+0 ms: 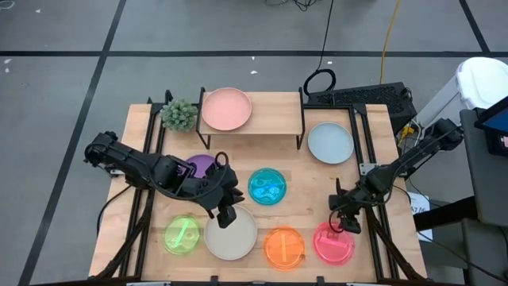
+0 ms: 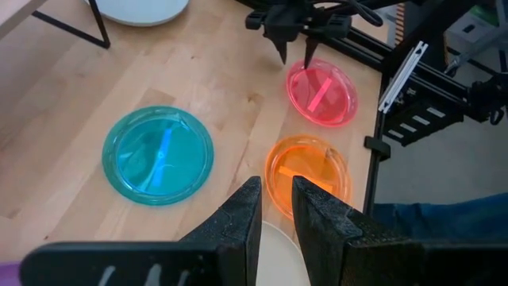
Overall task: Place and stack plates onto a shelf
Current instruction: Put the small pink plate on the shelf
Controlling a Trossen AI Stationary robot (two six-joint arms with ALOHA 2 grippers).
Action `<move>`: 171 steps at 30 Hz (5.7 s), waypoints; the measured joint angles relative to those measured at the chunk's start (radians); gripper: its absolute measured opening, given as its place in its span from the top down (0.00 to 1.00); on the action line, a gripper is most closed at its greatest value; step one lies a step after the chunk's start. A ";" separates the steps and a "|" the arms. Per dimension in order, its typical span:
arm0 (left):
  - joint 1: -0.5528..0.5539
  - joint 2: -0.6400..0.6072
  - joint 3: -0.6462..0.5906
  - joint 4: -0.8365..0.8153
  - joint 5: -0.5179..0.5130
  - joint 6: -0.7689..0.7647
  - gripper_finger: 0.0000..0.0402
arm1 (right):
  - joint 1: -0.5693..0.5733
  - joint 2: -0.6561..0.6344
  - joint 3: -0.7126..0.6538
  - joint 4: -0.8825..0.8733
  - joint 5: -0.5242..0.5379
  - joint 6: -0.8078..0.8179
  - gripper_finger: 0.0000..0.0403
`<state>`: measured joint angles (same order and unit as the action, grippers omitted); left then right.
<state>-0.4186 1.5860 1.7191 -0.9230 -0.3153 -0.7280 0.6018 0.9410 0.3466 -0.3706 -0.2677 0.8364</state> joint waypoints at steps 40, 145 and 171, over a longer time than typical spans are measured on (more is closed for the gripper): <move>0.000 0.000 0.000 0.000 0.000 0.013 0.81 | 0.062 0.073 0.000 0.120 0.004 0.305 1.00; 0.089 0.000 0.000 0.008 -0.055 -0.042 0.81 | -1.290 0.370 0.963 -0.110 -0.110 -0.057 1.00; 0.133 0.000 0.000 0.008 -0.055 -0.008 0.81 | -1.436 0.528 1.002 -0.267 -0.022 -0.359 1.00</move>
<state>-0.2859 1.5860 1.7191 -0.9146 -0.3698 -0.7361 -0.8341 1.4687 1.3487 -0.6376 -0.2899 0.4778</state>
